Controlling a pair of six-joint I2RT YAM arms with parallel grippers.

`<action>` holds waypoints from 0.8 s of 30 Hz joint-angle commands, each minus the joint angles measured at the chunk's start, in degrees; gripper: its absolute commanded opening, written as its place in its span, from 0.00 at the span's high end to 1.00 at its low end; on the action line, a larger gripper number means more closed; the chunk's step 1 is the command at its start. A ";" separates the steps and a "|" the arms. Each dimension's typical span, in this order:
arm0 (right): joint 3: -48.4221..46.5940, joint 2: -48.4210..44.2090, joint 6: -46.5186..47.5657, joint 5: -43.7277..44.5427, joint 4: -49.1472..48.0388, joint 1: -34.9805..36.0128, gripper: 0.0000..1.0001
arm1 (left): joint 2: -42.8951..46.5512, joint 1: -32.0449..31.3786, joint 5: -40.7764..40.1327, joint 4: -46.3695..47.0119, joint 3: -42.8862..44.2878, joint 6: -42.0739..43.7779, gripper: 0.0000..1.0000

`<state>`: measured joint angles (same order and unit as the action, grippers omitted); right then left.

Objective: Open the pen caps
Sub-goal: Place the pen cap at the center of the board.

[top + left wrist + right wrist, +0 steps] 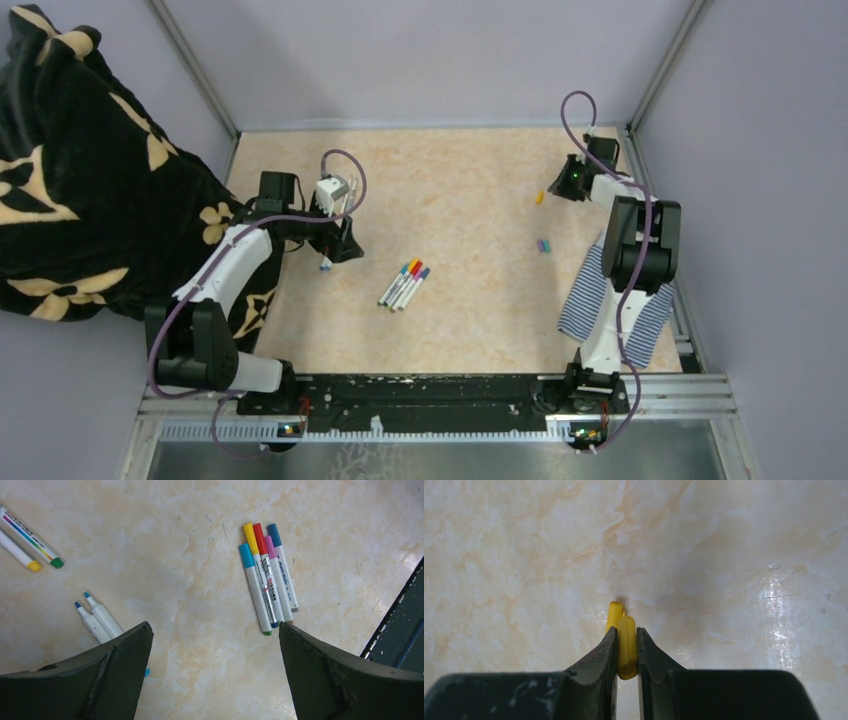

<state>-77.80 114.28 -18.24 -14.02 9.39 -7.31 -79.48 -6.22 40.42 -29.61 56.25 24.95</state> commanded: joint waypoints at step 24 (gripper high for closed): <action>-4.24 4.80 -0.92 -0.62 -2.86 0.32 0.72 | 0.38 0.33 2.91 -0.01 -0.97 1.76 0.00</action>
<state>-78.89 117.99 -18.79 -14.20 8.51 -7.29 -79.48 -6.22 41.65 -29.61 55.75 25.47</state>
